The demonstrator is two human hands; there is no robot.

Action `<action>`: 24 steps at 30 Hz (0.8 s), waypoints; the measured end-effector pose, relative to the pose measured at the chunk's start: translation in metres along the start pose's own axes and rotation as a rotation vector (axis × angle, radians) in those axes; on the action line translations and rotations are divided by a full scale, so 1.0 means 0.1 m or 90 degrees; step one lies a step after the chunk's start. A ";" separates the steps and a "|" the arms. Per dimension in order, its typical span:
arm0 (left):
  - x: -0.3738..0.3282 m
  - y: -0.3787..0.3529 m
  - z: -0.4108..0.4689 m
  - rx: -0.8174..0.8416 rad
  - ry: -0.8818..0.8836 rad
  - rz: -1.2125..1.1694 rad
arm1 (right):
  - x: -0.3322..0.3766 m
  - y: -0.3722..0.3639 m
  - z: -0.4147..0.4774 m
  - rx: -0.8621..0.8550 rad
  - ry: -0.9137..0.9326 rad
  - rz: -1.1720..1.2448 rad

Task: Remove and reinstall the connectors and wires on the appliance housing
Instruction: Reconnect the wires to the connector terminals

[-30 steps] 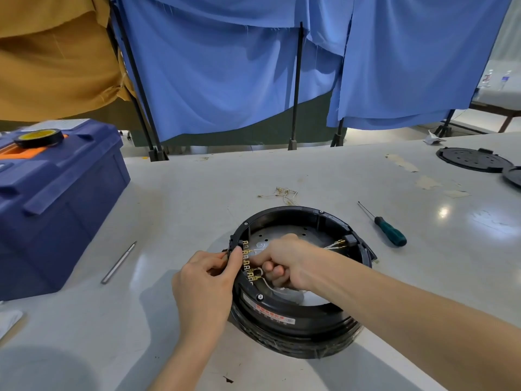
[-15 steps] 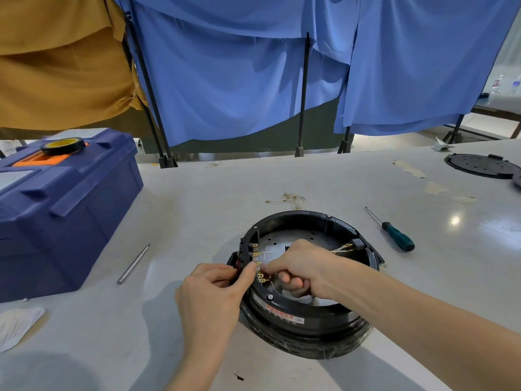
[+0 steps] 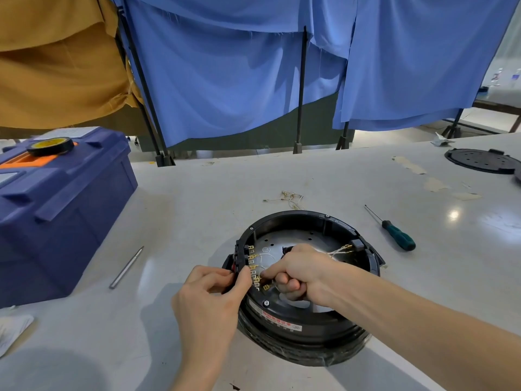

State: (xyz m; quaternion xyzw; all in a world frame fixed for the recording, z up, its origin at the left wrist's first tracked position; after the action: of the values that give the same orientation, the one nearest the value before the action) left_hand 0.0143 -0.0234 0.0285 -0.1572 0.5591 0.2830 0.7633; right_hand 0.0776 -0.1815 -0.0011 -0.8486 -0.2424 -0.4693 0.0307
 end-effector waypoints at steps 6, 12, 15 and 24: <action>0.03 0.01 -0.03 -0.009 -0.005 -0.028 | -0.06 -0.05 0.04 0.019 -0.046 0.040; 0.05 0.01 -0.02 -0.010 -0.005 -0.028 | -0.08 -0.08 0.07 0.022 -0.071 0.054; 0.05 0.01 -0.02 -0.010 -0.007 -0.031 | -0.08 -0.09 0.07 0.028 -0.077 0.057; 0.04 0.00 -0.01 -0.009 -0.016 -0.029 | -0.07 -0.06 0.05 -0.005 -0.050 0.050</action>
State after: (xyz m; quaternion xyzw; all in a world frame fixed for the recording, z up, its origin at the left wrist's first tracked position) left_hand 0.0142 -0.0228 0.0240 -0.1714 0.5436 0.2715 0.7755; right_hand 0.0759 -0.1775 -0.0106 -0.8755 -0.2077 -0.4347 0.0361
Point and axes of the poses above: each hand's wrist, its own z-axis towards the middle knuckle, its own y-axis out of the back of the hand, x = y × z, the point moved 8 cm from there along z, towards the middle knuckle, and after that the axes turned 12 degrees about -z, right-handed, at the moved point
